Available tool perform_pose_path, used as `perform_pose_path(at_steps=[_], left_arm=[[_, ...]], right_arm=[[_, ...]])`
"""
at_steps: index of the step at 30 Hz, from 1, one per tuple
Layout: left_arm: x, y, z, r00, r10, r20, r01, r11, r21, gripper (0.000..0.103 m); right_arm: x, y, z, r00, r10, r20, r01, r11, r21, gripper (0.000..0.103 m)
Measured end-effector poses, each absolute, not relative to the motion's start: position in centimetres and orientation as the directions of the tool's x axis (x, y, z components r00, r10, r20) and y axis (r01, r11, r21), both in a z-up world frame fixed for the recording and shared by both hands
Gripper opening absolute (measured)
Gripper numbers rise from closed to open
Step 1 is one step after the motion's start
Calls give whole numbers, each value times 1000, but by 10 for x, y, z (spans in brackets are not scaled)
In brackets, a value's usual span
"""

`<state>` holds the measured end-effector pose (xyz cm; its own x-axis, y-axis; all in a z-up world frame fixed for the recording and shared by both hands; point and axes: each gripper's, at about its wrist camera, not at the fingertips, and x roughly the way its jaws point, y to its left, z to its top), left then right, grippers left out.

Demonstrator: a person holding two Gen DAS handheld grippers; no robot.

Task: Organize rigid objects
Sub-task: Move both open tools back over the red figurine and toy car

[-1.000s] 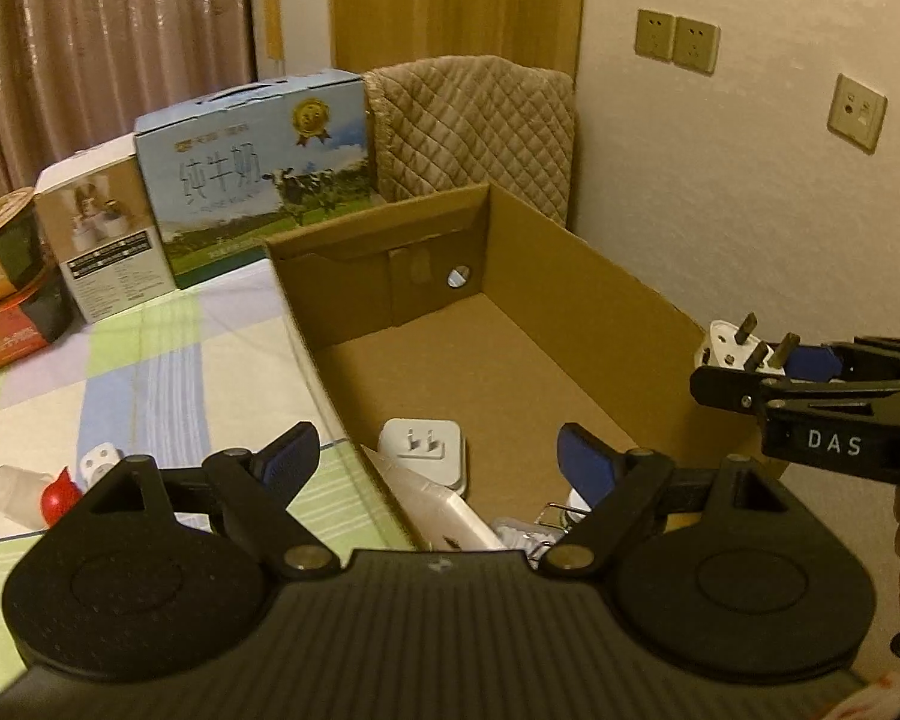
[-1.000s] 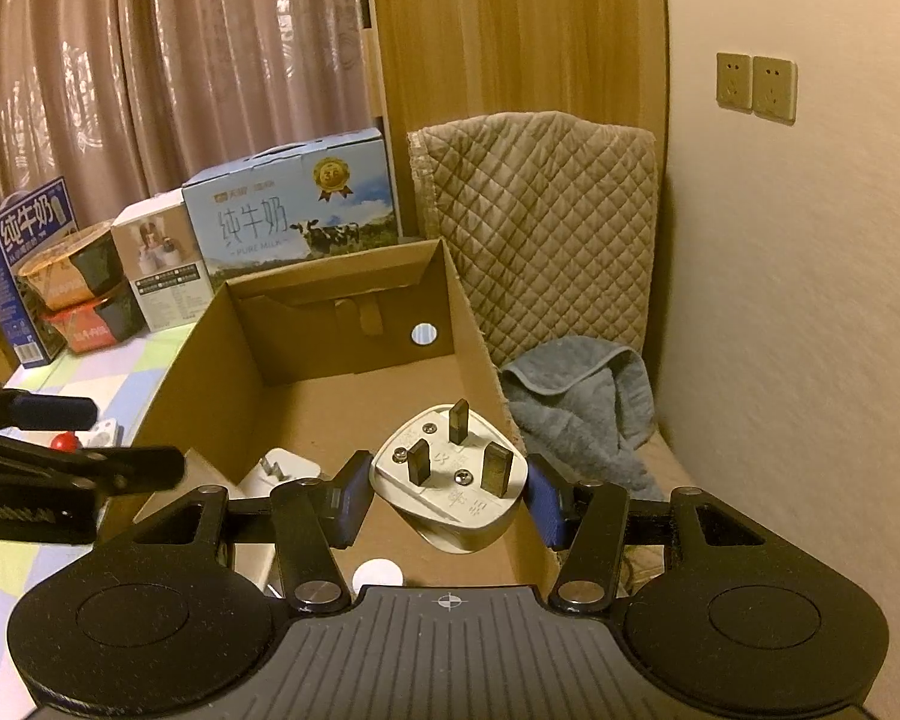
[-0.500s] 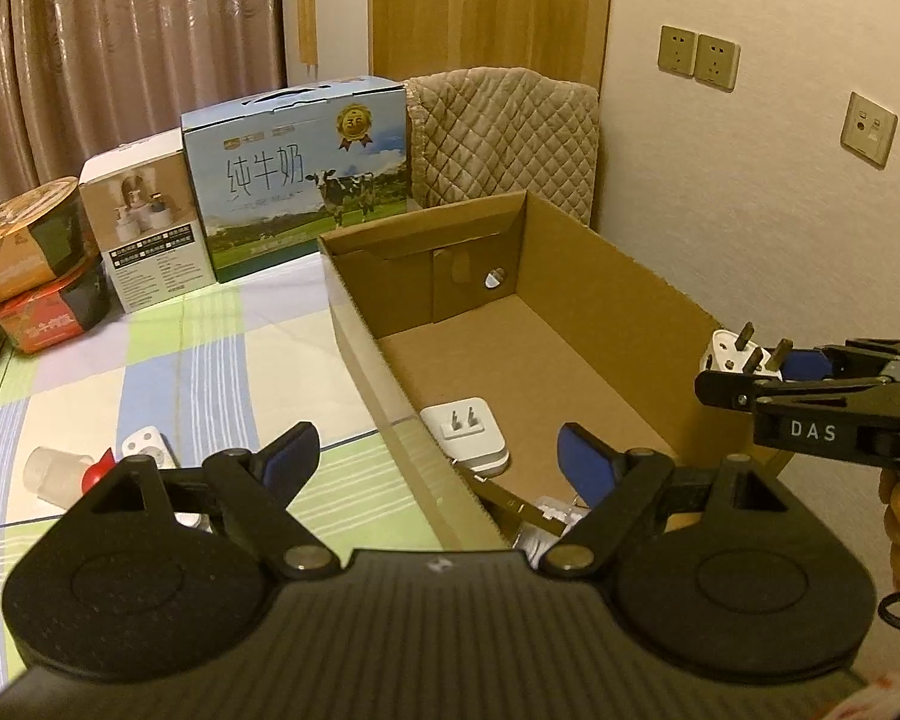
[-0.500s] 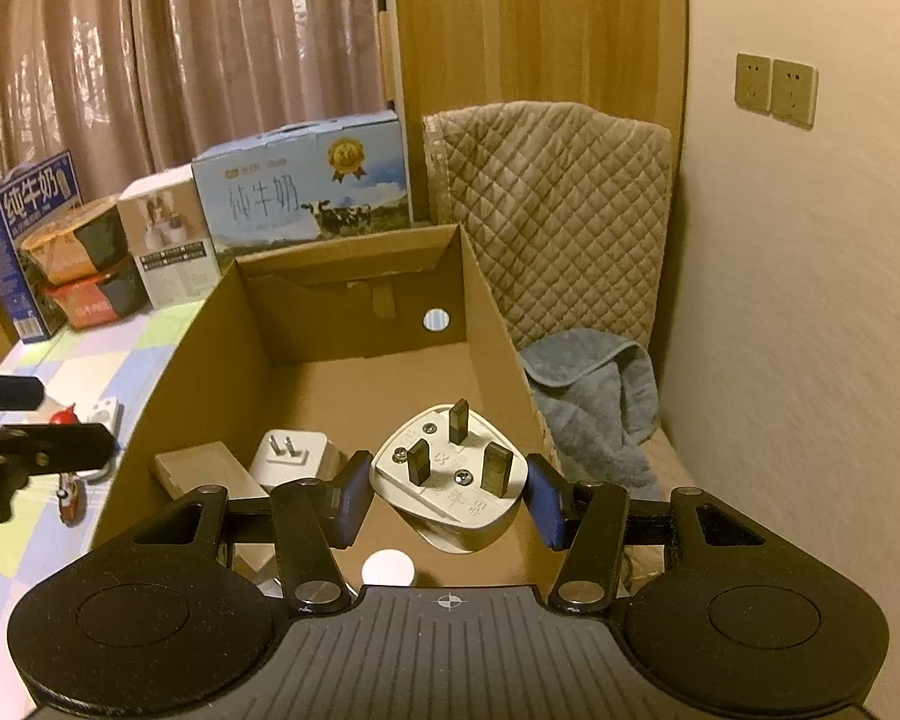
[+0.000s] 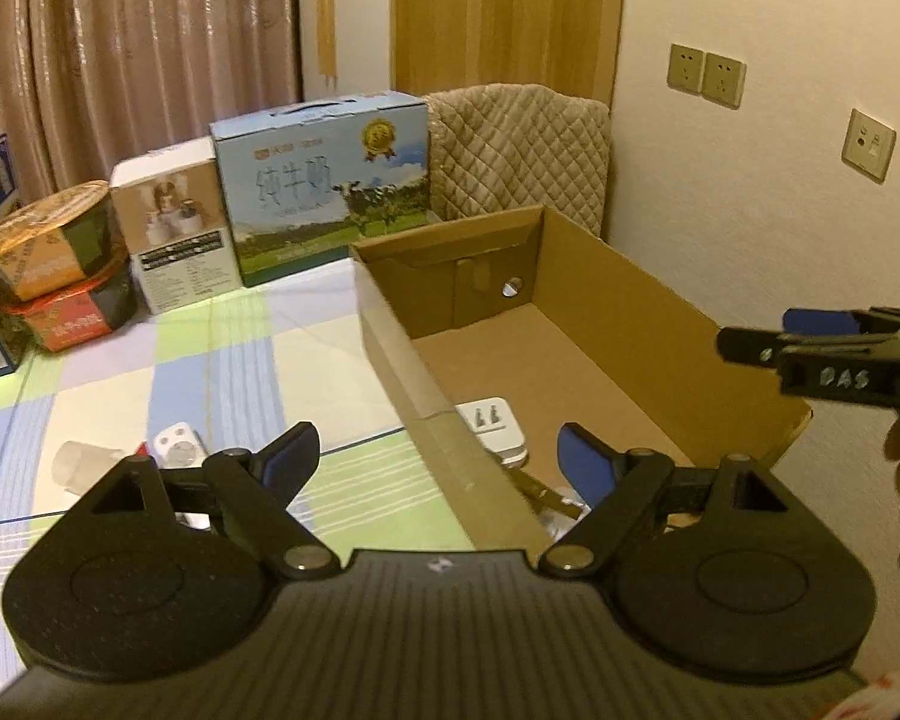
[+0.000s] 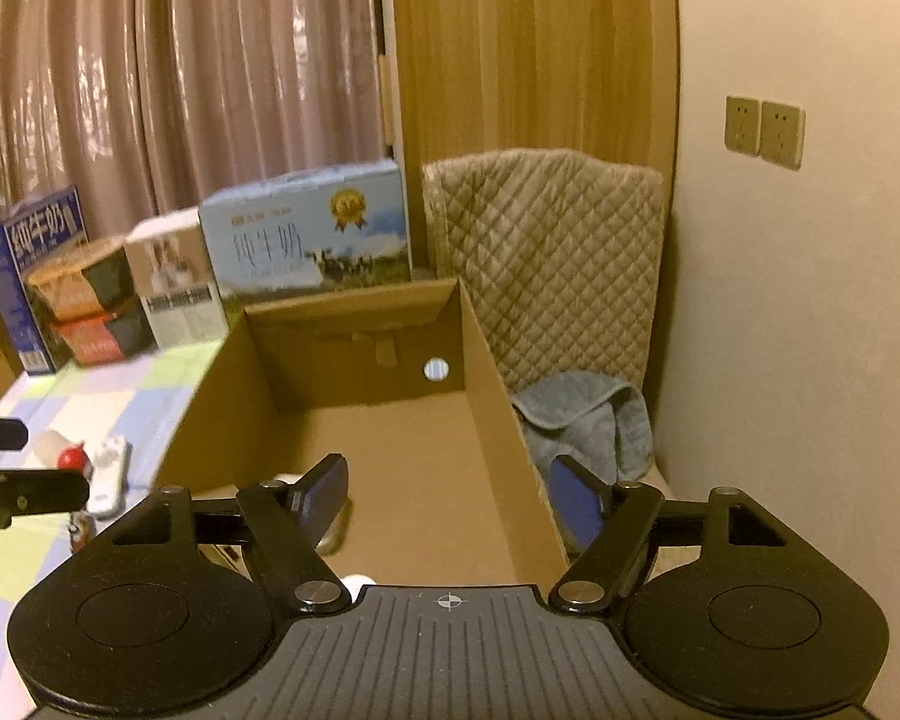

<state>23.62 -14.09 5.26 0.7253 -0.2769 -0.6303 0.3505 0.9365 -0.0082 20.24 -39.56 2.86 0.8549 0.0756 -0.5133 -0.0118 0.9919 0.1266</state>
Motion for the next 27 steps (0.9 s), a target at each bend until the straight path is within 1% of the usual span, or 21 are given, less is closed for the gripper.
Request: perform_pose_path(at_steps=[6, 11, 14, 20, 27], left_arm=[[221, -107, 61, 740, -239, -629, 307, 952, 0, 84], [206, -65, 65, 755, -177, -632, 245, 969, 21, 84], [195, -35, 66, 762, -133, -634, 196, 980, 30, 86], [176, 25, 61, 765, -43, -642, 94, 995, 46, 89], [163, 79, 45, 751, 36, -660, -4, 999, 50, 90]], right_arm=[[188, -382, 55, 874, 110, -474, -42, 988, 151, 74], [175, -353, 77, 889, 159, -429, -105, 983, 147, 77], [167, -331, 86, 892, 194, -408, -145, 978, 147, 79], [156, -288, 92, 883, 263, -389, -223, 964, 144, 81], [152, -237, 81, 854, 340, -394, -296, 940, 170, 82]])
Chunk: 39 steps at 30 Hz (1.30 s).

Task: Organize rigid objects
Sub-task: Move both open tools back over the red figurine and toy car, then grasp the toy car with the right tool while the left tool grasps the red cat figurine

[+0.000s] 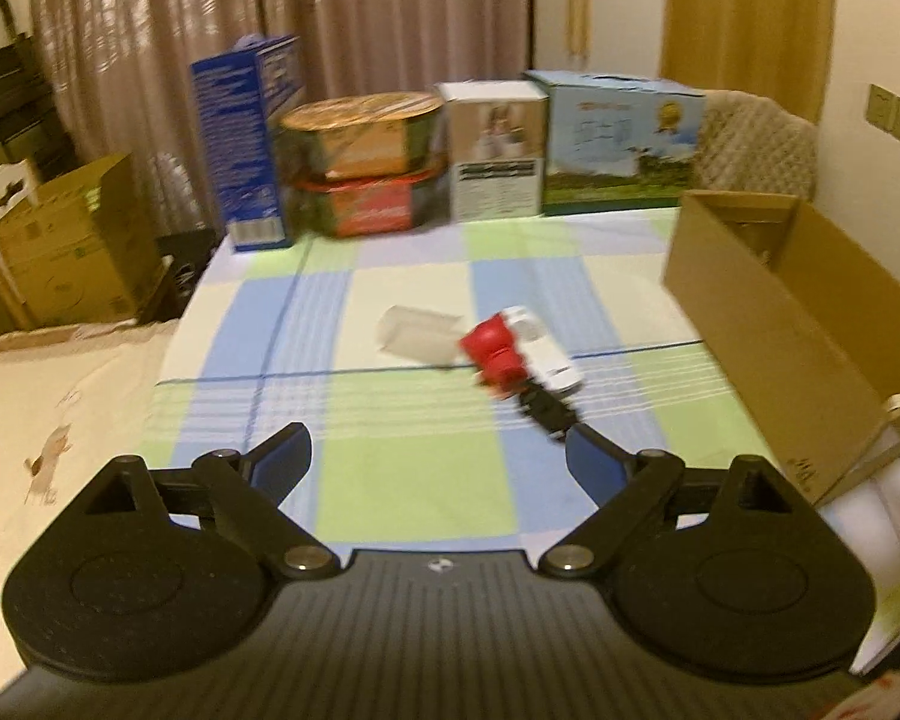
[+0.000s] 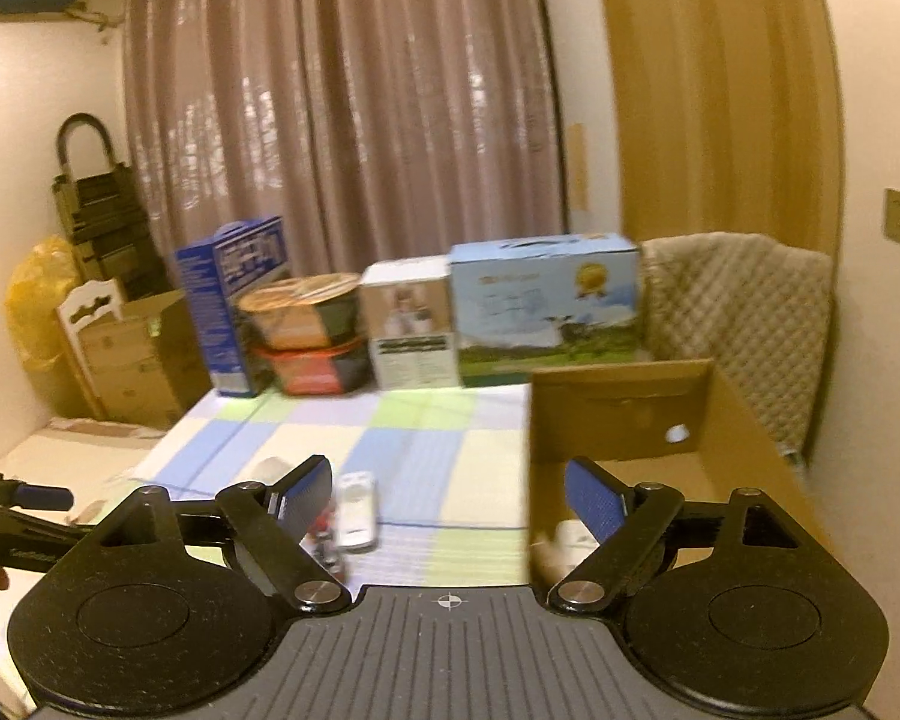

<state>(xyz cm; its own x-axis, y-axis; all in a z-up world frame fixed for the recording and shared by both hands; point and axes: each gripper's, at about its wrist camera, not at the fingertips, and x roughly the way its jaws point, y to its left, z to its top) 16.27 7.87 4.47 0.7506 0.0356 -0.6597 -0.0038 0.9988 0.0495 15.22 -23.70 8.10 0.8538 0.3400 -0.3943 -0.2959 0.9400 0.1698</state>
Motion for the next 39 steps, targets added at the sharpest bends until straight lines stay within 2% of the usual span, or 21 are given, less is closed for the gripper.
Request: perform_pose_path(at_steps=[12, 30, 32, 39], left_arm=[[176, 113, 1, 718, 74, -692, -68, 997, 37, 93], [251, 120, -53, 683, 37, -729, -47, 999, 6, 93], [258, 120, -54, 690, 45, -722, -42, 999, 22, 93], [286, 124, -57, 703, 53, -710, -48, 998, 28, 93]], right_arm=[[167, -165, 29, 788, 406, -463, -381, 912, 151, 82], [248, -130, -58, 701, 419, -577, -406, 900, 160, 81], [256, -126, -65, 688, 430, -584, -418, 893, 165, 80], [285, -104, -81, 643, 486, -593, -483, 857, 179, 61]])
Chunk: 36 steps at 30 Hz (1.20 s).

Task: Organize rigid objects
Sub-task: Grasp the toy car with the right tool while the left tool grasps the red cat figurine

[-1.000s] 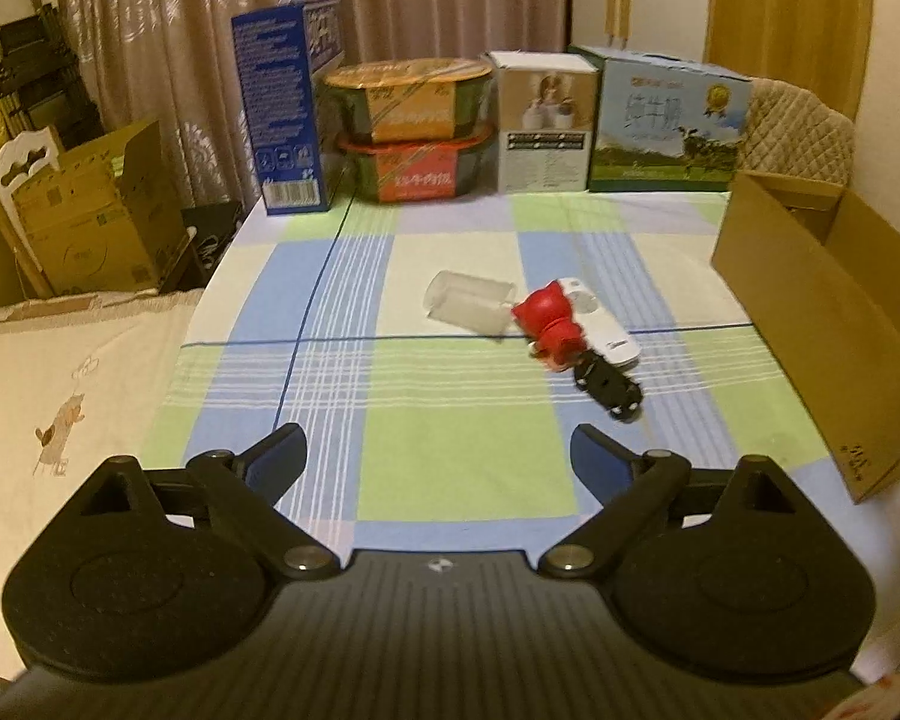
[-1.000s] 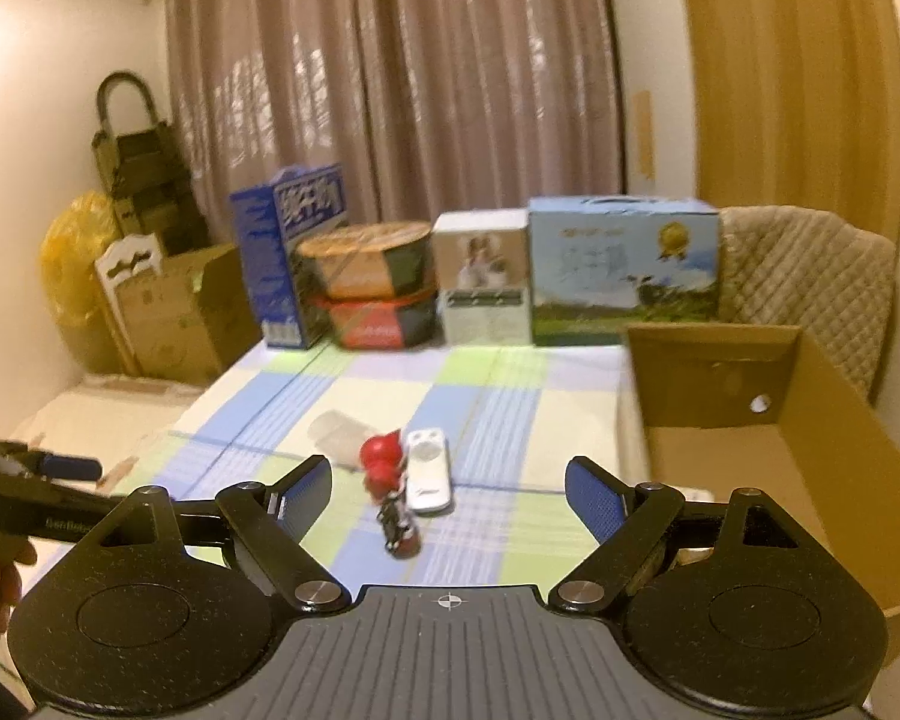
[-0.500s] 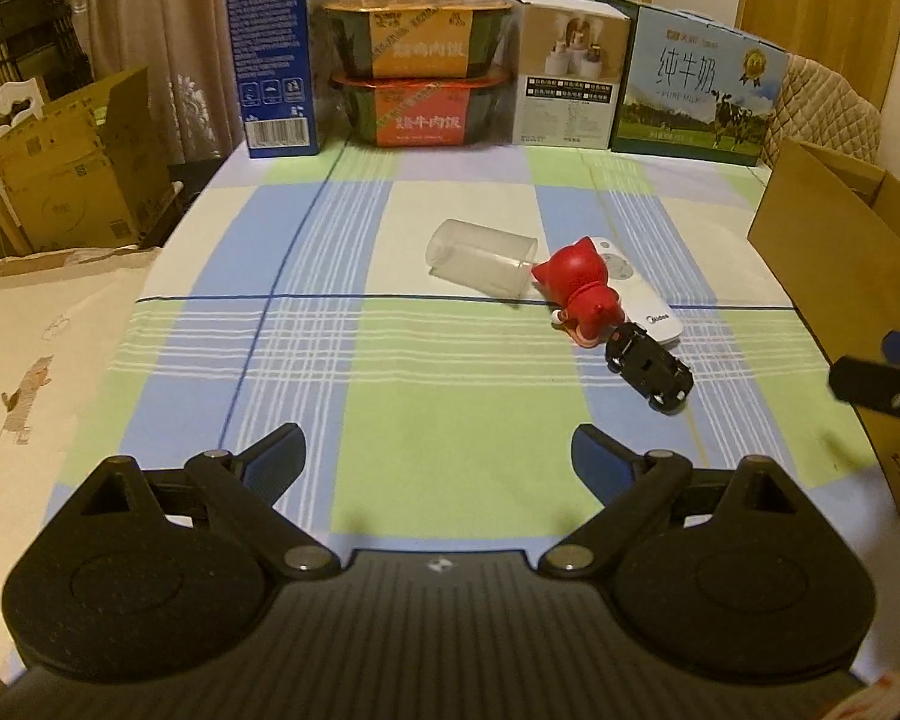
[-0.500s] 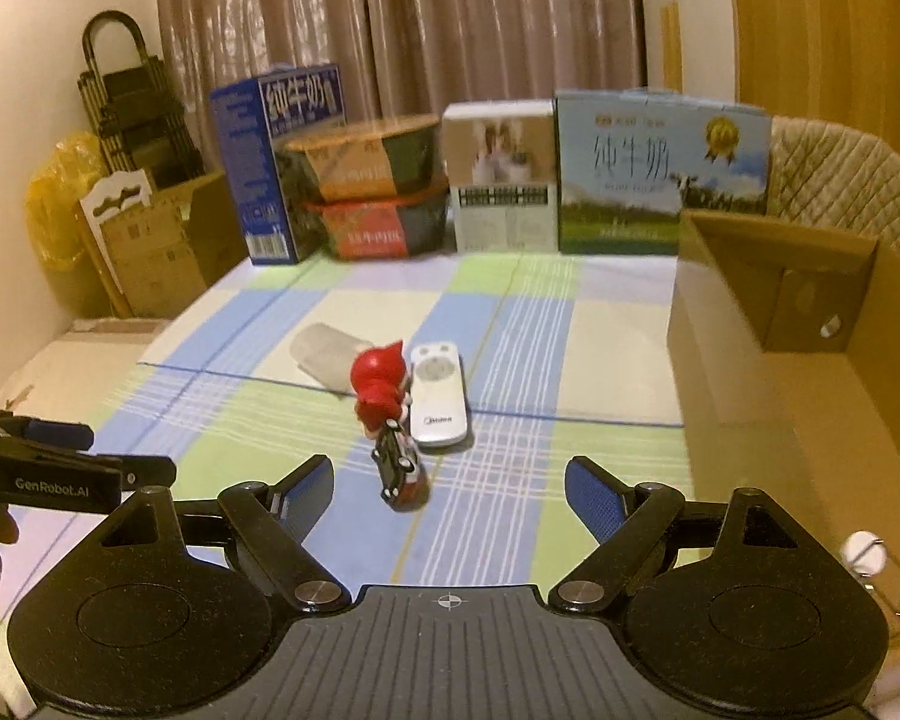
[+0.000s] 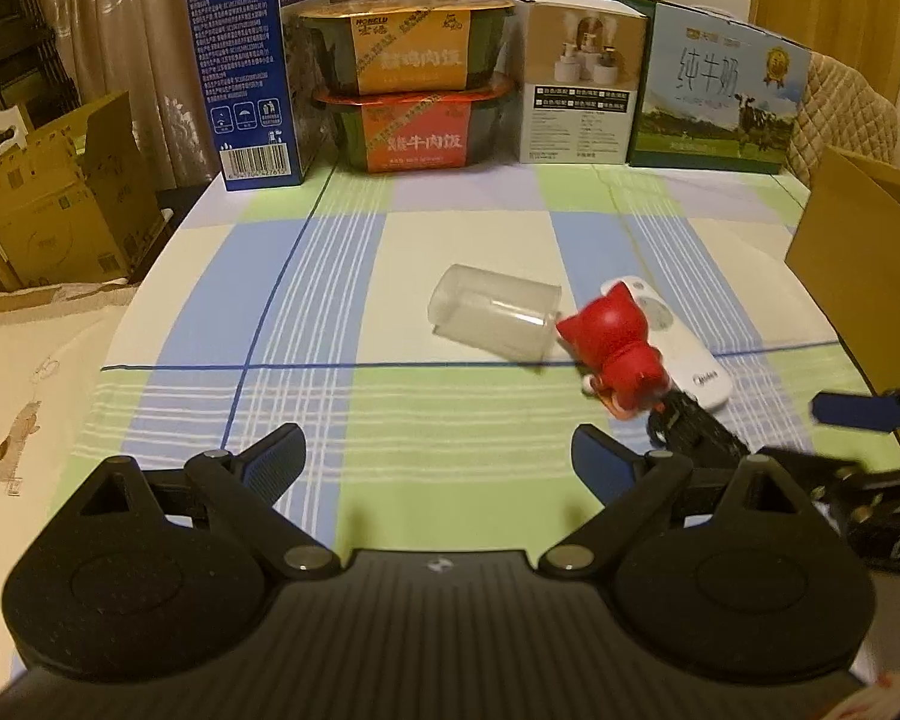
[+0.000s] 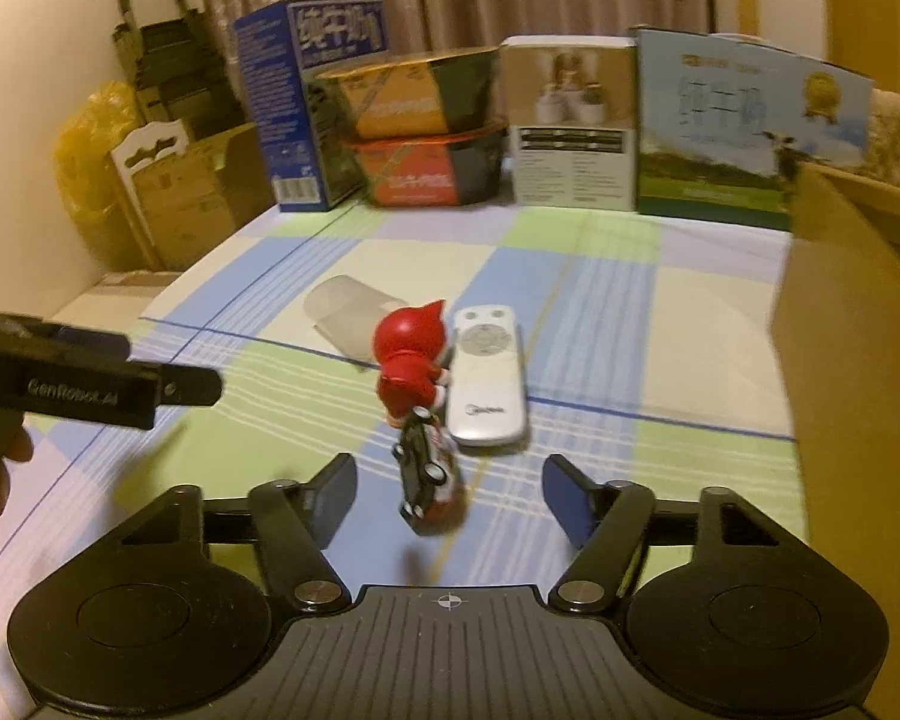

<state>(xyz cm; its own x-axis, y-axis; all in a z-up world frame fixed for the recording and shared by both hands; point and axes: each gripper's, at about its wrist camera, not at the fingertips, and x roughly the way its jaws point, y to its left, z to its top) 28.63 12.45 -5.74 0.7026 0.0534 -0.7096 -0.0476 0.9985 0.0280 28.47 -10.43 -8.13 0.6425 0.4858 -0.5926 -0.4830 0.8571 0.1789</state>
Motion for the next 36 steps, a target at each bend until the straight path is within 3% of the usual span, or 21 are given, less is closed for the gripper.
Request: perform_pose_path(at_steps=[4, 15, 24, 36], left_arm=[[299, 125, -64, 693, 45, -719, -38, 999, 26, 93], [316, 125, -71, 684, 23, -729, -24, 1000, 9, 93], [316, 121, -72, 680, 4, -733, -9, 1000, -3, 93], [322, 111, -75, 673, -63, -737, 12, 997, -73, 93]], right_arm=[[300, -93, -91, 606, 510, -610, -510, 838, 195, 48], [327, -79, -112, 571, 490, -659, -511, 840, 181, 27], [333, -77, -112, 551, 501, -667, -506, 837, 211, 20], [322, -86, -88, 594, 464, -657, -456, 867, 200, 19]])
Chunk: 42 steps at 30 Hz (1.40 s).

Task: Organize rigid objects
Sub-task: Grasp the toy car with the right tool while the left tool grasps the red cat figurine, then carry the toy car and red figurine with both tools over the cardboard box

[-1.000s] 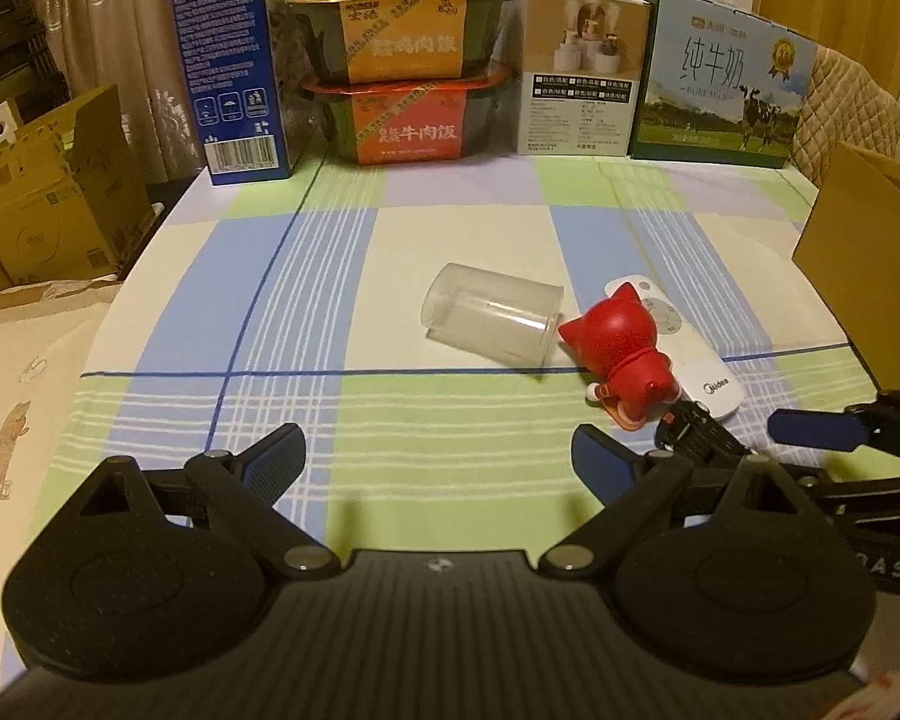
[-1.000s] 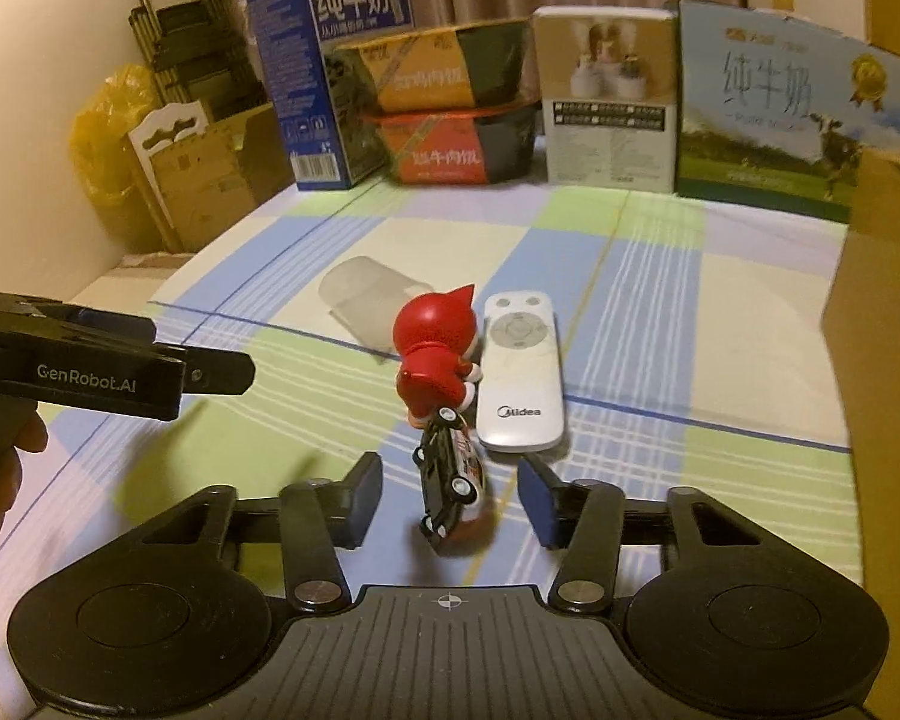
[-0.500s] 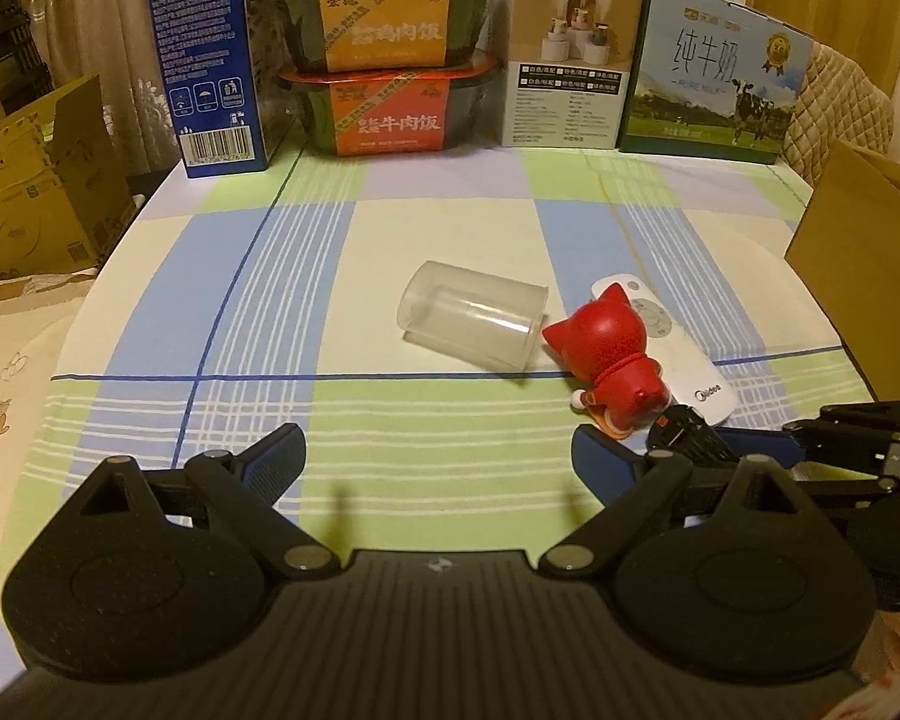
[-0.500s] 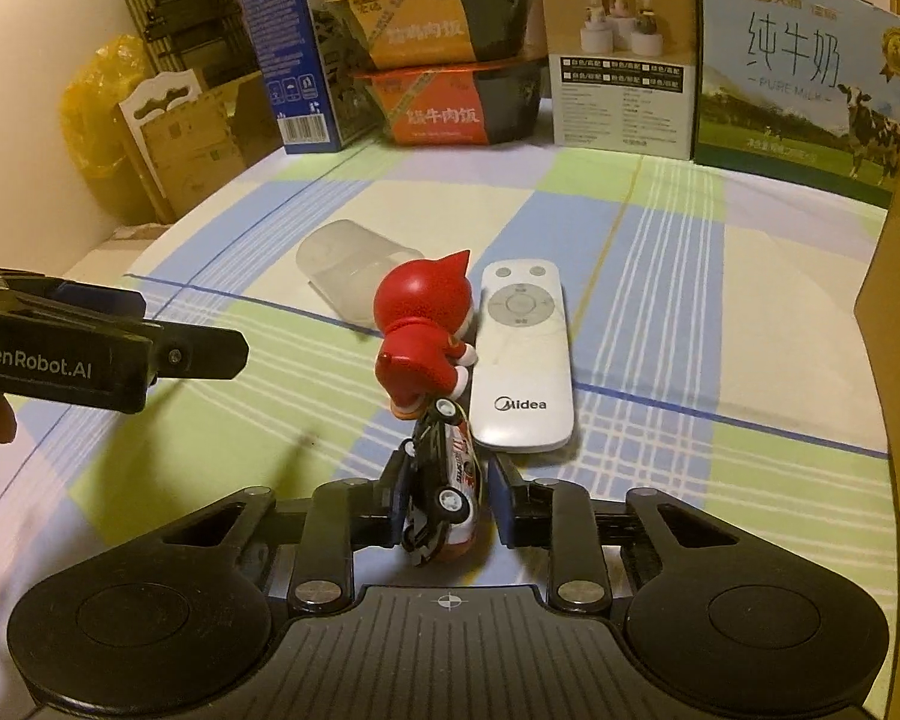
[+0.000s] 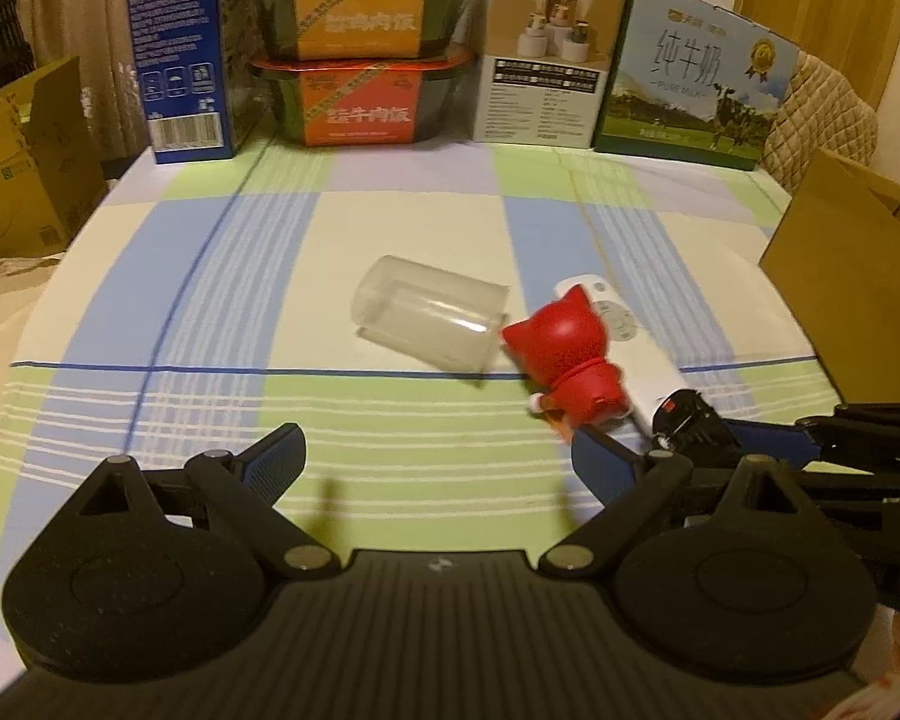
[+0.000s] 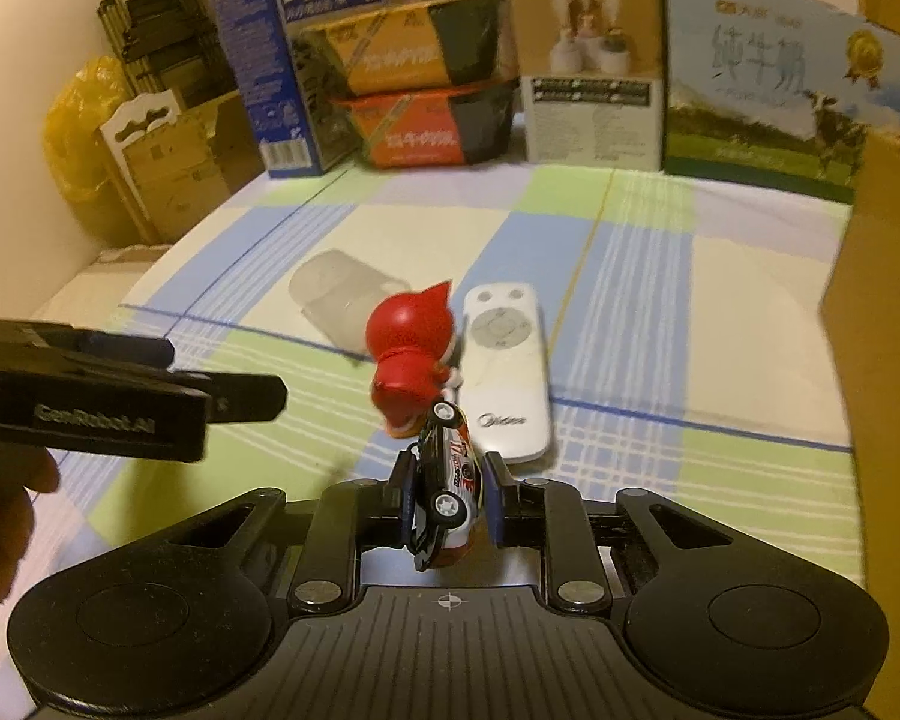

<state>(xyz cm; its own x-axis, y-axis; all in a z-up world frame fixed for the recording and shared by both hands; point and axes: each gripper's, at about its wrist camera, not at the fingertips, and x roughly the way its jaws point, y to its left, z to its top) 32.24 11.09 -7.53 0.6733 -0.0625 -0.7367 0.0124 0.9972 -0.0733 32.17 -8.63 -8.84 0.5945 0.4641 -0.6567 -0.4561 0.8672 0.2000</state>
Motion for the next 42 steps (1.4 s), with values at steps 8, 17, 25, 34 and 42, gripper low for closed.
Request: perform_pose_path(at_steps=[8, 17, 25, 34, 42], left_arm=[[341, 91, -83, 671, -148, -726, 58, 987, -147, 78], [367, 75, -93, 665, -222, -713, 57, 967, -249, 51], [376, 73, -105, 650, -221, -727, 36, 965, -261, 43], [339, 78, -96, 578, -229, -783, 96, 972, -213, 43], [272, 71, -86, 557, -230, -798, 179, 972, -154, 43]], right_arm=[[329, -118, -77, 666, 371, -647, -328, 925, 192, 19], [337, -130, -77, 667, 365, -650, -288, 930, 226, 19], [340, -134, -77, 667, 370, -647, -276, 929, 246, 19], [329, -130, -77, 650, 390, -652, -301, 920, 249, 19], [292, -133, -72, 634, 416, -652, -319, 908, 270, 19]])
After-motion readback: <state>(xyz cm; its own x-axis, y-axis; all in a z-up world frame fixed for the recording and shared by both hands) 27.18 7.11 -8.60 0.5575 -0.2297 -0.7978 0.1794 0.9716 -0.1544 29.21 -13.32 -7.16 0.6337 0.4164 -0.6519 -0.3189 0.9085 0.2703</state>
